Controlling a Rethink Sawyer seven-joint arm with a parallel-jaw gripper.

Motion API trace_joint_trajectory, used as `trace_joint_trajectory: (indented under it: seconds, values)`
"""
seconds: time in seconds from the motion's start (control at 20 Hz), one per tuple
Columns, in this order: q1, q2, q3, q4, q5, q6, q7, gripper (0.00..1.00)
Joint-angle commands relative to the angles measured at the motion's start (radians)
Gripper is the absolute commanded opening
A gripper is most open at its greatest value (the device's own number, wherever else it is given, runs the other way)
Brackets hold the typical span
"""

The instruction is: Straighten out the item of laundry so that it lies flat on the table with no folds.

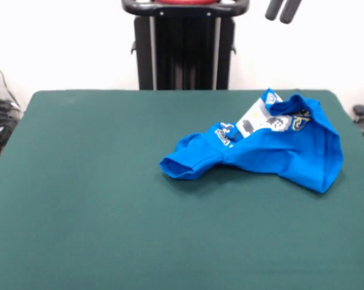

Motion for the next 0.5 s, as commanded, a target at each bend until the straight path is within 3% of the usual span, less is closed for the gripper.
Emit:
trace_joint_trajectory:
  seconds: [0.05, 0.5]
  values:
    - [-0.199, -0.119, 0.356, 0.044, -0.062, 0.261, -0.65, 1.0]
    - [-0.211, 0.049, 0.436, -0.012, -0.124, 0.075, -0.449, 1.0]
